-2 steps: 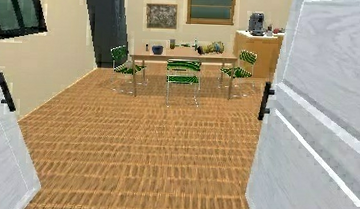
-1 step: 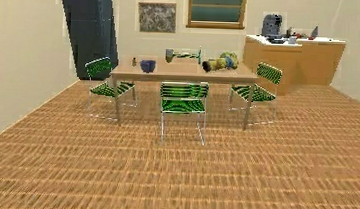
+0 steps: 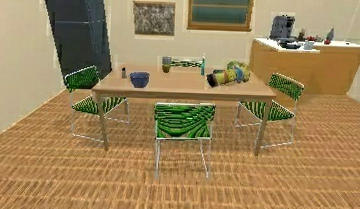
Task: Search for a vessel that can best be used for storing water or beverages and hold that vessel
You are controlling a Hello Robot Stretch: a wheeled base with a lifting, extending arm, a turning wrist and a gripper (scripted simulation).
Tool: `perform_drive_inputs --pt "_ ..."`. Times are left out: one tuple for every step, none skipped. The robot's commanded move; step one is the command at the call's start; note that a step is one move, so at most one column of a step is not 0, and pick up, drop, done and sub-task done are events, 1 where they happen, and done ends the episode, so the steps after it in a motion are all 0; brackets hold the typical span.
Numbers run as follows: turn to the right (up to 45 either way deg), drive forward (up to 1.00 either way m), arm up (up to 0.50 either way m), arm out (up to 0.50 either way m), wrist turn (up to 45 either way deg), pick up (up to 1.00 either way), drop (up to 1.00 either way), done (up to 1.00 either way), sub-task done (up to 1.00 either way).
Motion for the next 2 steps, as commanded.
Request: perform_drive_inputs --pt "45.0 0.0 0.0 0.0 0.0 0.0 0.0 0.0 0.0" --pt "0.0 1.0 0.0 0.0 0.0 0.0 0.0 0.0 0.0"
